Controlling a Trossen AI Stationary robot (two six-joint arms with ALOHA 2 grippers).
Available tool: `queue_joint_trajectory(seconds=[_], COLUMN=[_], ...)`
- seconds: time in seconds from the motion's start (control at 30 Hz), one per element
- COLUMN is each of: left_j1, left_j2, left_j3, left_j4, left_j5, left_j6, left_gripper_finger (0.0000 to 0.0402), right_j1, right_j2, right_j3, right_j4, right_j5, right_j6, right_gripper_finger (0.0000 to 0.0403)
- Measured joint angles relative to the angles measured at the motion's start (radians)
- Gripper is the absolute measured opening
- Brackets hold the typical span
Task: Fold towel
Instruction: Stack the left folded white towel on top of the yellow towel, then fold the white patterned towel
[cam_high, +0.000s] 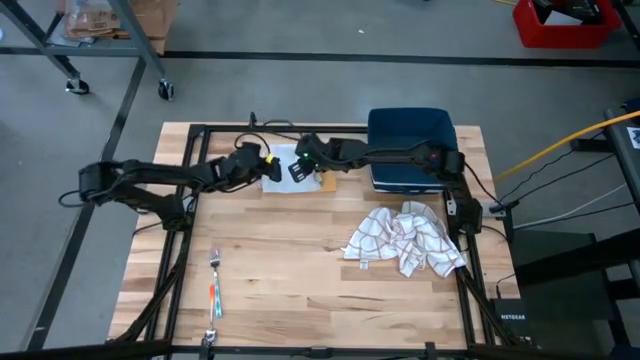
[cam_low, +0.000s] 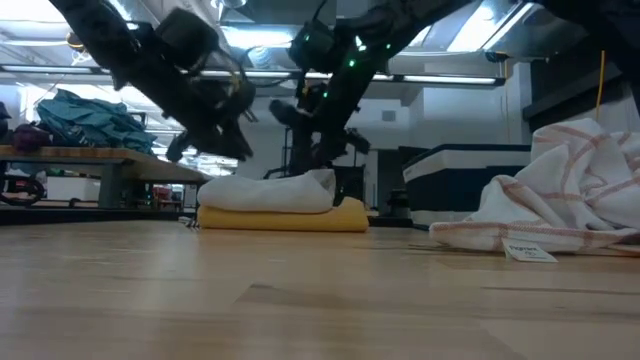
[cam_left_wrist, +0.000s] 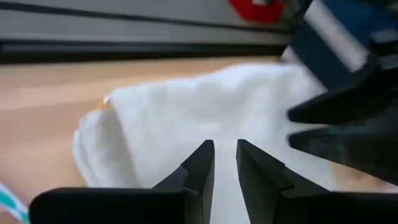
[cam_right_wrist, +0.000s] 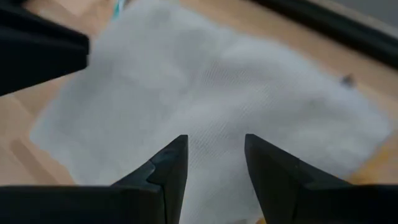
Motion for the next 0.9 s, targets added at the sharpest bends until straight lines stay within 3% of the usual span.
queue_joint_trajectory(seconds=[0.3, 0.5, 0.67, 0.9], left_j1=[0.024, 0.026, 0.025, -0.011], left_j2=[0.198, 0.233, 0.152, -0.099], left_j3=[0.000, 0.002, 0.000, 0.000], left_j4=[0.005, 0.011, 0.004, 0.084], left_j5=[-0.004, -0.003, 0.032, 0.038], left_j6=[-0.004, -0.060, -0.073, 0.067], left_gripper_finger=[0.0042, 0.0030, 0.0018, 0.0001], right_j1=[0.000, 0.000, 0.000, 0.001], right_j2=[0.086, 0.086, 0.048, -0.079], right_j3=[0.000, 0.001, 0.000, -0.001], right_j4=[-0.024, -0.041, -0.056, -0.052], right_j5=[-0.025, -0.018, -0.014, -0.008], right_j6=[0.000, -0.003, -0.008, -0.086], right_gripper_finger=[0.0163, 0.0163, 0.0163, 0.0163])
